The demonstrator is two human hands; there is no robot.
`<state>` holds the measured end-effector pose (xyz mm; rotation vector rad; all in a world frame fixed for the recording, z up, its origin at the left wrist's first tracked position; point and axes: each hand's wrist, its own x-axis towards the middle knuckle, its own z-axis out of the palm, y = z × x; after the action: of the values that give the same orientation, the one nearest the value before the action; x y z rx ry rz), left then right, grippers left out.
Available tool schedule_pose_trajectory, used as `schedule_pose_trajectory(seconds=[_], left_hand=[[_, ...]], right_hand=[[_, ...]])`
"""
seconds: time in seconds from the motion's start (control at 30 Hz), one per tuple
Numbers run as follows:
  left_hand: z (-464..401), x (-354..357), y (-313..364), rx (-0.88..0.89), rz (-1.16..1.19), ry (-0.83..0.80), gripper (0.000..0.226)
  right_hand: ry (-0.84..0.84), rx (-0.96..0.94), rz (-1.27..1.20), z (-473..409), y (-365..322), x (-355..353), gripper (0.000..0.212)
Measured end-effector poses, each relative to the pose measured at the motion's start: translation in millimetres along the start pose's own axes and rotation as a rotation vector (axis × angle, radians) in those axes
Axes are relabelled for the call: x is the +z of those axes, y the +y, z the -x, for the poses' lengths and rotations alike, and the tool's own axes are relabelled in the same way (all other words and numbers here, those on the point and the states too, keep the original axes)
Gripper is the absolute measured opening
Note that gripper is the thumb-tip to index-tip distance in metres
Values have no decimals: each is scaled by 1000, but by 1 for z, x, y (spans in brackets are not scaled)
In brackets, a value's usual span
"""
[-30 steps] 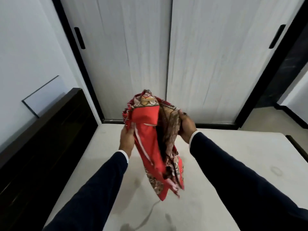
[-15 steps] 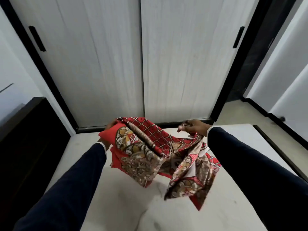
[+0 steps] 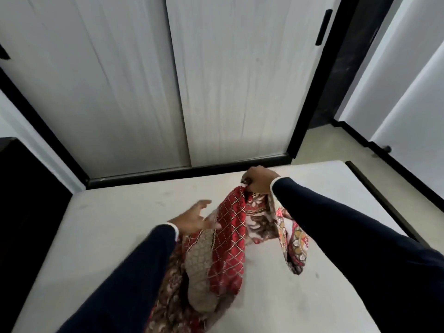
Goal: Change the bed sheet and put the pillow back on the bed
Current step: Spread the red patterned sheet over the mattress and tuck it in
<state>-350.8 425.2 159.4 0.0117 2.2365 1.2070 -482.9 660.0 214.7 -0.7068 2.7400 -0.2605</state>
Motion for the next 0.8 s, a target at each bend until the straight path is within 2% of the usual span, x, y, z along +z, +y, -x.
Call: schedule_pose_trajectory(seconds=[0.03,0.1,0.17,0.2,0.23,0.3,0.37,0.43,0.53,0.57,0.63,0.7,0.8], left_hand=[[-10,27,4,40,-26,-28,102],[-32,73,-5,23,-90,-8,135],[-66,102,-45,-45,-66,141,152],[-84,111,-68,-68,3,210,148],[-73,109,-52,-62,50,269,136],[-68,98,-35,-17,122,419,96],[-59,79,-17,-24,129,503,73],[-48,59,-26,-49,8,598,52],[-31,34,-61,-223,-308,646,20],[-26,26,-71,-267,-338,644,13],[-22,6,-76,-263,-388,720,18],[-17,-15,-62,-220,-376,903,16],[-7,-42,-12,-97,-158,1274,2]], right_hand=[[35,-9,-82,-1,1,-3,5],[118,19,-280,0,6,-12,17],[195,72,-581,5,10,-24,20],[214,82,-731,8,12,-30,19],[221,78,-855,11,12,-35,18],[223,69,-1025,21,11,-46,13],[296,77,-1145,28,10,-55,9],[456,119,-1282,30,15,-67,7],[712,183,-1475,28,29,-83,15],[763,195,-1493,26,33,-86,18],[825,214,-1497,21,43,-89,22],[907,283,-1488,16,53,-90,31],[1116,375,-1434,16,69,-90,36]])
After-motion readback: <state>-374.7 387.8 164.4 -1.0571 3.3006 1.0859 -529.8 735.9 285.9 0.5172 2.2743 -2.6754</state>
